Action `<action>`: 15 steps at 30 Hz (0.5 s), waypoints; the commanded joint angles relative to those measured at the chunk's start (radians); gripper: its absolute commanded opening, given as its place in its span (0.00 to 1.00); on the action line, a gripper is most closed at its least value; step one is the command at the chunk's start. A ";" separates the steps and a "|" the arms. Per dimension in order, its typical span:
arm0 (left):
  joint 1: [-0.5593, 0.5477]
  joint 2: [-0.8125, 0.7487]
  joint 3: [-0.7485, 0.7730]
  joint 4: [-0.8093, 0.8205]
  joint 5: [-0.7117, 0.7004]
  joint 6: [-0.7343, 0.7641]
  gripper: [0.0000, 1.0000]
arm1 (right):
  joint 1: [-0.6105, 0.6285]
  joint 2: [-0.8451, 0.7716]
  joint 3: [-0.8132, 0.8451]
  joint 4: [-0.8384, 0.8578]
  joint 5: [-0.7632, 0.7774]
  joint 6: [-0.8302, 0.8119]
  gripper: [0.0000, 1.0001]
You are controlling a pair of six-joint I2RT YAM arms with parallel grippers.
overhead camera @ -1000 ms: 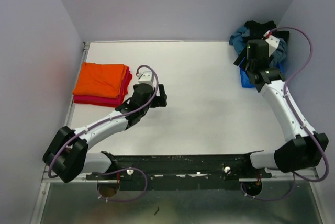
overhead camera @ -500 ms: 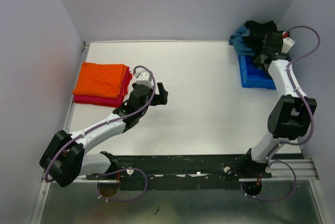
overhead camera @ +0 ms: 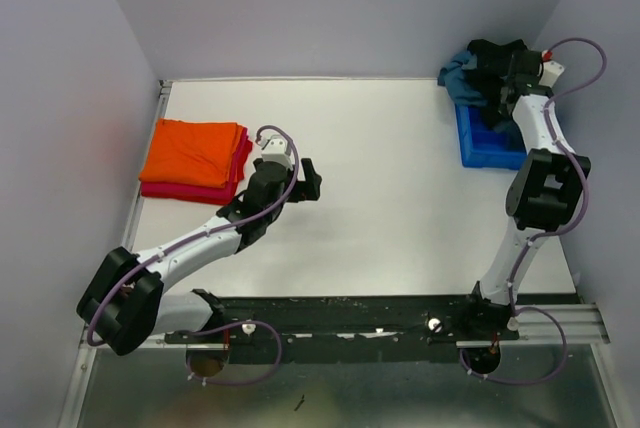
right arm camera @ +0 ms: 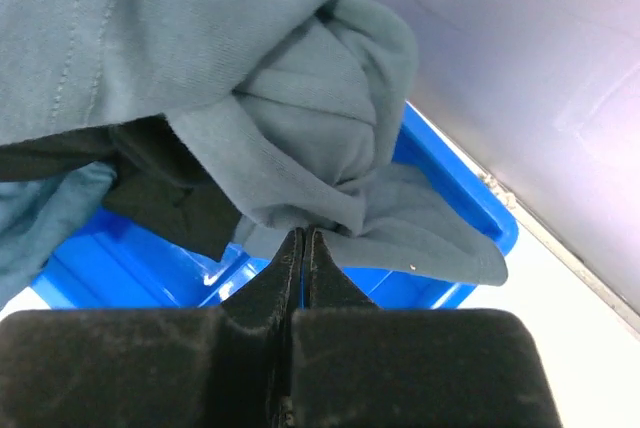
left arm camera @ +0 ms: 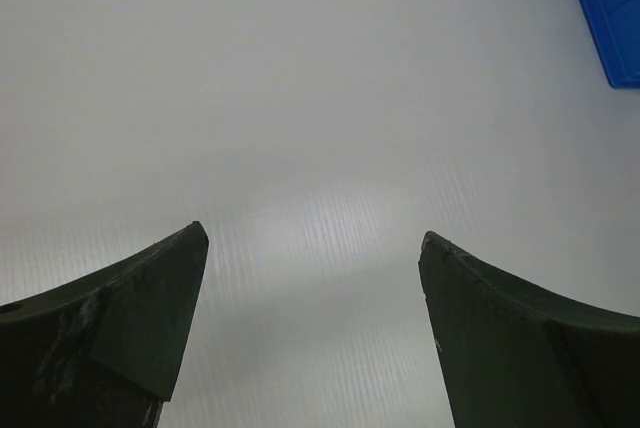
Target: Fold and stack the t-shirts
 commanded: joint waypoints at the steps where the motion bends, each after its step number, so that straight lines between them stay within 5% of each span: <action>1: -0.004 0.011 0.012 0.016 0.019 0.014 0.98 | -0.007 -0.072 -0.022 0.033 0.123 -0.003 0.01; 10: -0.003 0.006 0.012 0.016 0.025 0.013 0.98 | -0.005 -0.546 -0.348 0.226 -0.082 0.002 0.01; 15: -0.004 -0.023 -0.015 0.045 0.027 0.016 0.98 | -0.005 -0.758 -0.378 0.228 -0.249 -0.017 0.01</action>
